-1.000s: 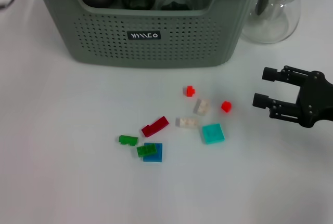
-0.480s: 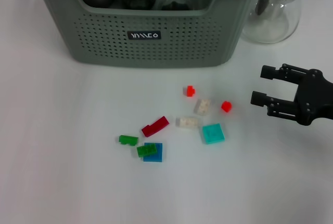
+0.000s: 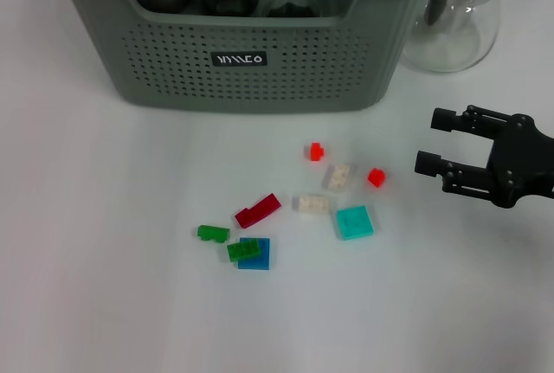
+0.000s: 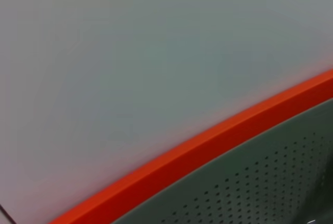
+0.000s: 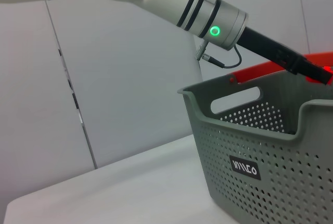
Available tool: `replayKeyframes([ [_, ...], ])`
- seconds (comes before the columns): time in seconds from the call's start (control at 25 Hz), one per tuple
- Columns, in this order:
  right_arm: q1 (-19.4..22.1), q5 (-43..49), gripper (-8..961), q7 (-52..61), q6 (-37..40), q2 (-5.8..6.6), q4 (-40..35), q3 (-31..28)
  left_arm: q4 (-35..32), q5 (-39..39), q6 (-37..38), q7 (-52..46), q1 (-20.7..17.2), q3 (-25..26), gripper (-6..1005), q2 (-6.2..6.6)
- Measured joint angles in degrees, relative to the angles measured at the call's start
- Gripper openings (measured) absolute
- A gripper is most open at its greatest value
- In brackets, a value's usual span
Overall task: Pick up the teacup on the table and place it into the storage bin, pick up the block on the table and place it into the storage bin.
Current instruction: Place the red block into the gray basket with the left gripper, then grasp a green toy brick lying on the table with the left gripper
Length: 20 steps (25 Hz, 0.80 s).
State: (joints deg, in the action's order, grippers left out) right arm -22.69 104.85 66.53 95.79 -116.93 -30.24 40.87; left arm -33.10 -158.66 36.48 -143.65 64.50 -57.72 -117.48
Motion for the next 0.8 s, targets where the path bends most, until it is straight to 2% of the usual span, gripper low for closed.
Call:
replayKeyframes([
  [0.12, 0.0, 0.0, 764, 0.0, 0.0, -0.01, 0.0, 0.0, -0.9, -0.3, 0.2, -0.8, 0.0, 0.0, 360, -0.08],
  [0.36, 0.0, -0.1, 765, -0.2, 0.0, 0.05, 0.0, 0.0, -6.2, 0.3, 1.8, -2.3, -2.6, 1.4, 381, -0.95],
  [0.48, 0.0, -0.2, 765, -0.2, 0.0, 0.09, 0.0, 0.0, -7.7, 0.3, 3.4, -2.4, -3.0, 3.7, 497, -1.07],
  [0.56, 0.0, -0.1, 764, -0.2, 0.0, 0.14, 0.0, 0.0, -10.7, 1.3, 4.9, -2.4, -4.2, 5.6, 574, -1.69],
  [0.64, 0.0, -0.2, 764, -0.3, 0.0, 0.12, 0.0, 0.0, -18.5, 5.8, 7.0, -0.5, -8.7, 6.9, 600, -3.62],
  [0.72, 0.0, -0.2, 764, -0.3, 0.0, 0.07, 0.0, 0.0, -28.8, 14.5, 10.4, 4.2, -15.6, 6.9, 626, -5.77],
  [0.76, 0.0, -0.2, 764, -0.3, 0.0, 0.07, 0.0, 0.0, -35.7, 22.9, 14.5, 8.5, -20.3, 6.8, 639, -6.5],
  [0.8, 0.0, -0.2, 764, -0.3, 0.0, 0.05, 0.0, 0.0, -37.7, 26.9, 16.7, 10.3, -22.0, 7.0, 652, -6.57],
])
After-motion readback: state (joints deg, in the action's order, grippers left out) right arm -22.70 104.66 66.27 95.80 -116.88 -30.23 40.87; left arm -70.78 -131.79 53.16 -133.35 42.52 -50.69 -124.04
